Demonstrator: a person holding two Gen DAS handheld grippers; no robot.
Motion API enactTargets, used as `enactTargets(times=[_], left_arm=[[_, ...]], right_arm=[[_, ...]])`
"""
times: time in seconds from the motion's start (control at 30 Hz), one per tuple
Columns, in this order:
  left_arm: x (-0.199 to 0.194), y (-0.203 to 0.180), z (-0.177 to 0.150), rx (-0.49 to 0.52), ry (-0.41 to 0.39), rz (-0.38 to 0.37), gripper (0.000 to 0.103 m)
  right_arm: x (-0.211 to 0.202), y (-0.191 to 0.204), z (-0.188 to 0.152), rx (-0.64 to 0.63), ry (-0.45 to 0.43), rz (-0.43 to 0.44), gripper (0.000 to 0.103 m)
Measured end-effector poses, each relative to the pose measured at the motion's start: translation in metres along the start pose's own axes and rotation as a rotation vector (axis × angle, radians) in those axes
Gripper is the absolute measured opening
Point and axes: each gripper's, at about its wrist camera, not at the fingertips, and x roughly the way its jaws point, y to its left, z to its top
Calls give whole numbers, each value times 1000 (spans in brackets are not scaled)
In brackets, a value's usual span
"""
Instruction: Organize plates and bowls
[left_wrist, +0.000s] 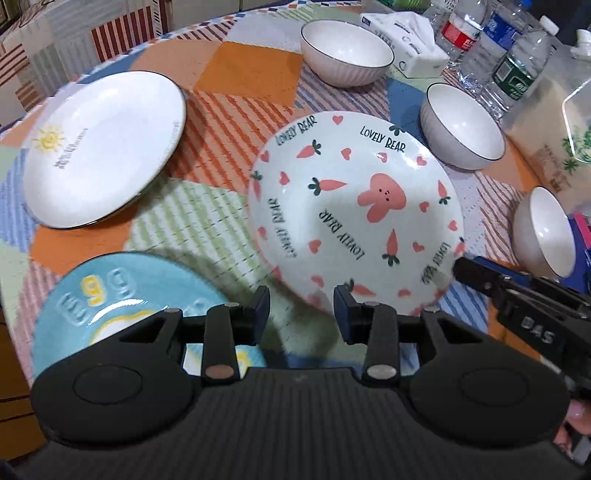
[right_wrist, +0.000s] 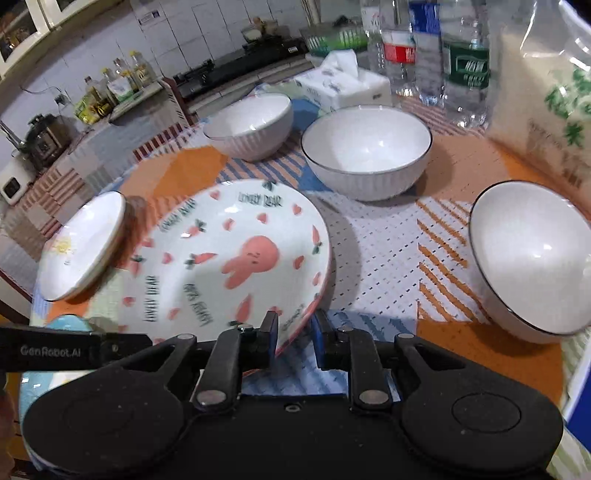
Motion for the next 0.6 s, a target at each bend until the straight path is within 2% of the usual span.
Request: enactTargets(times=[0.2, 0.33, 0.47, 0.6], left_arm=[[-51, 8, -18, 57, -12, 70, 37], [-89, 10, -32, 77, -36, 52, 37], [-124, 8, -46, 123, -74, 51, 38], [-144, 11, -65, 158, -81, 54, 39]], right_arm=[[-61, 22, -4, -40, -52, 33, 30], [-96, 44, -11, -96, -77, 45, 30], [-126, 64, -18, -130, -96, 82, 35], [-153, 84, -30, -183, -138, 86, 35]])
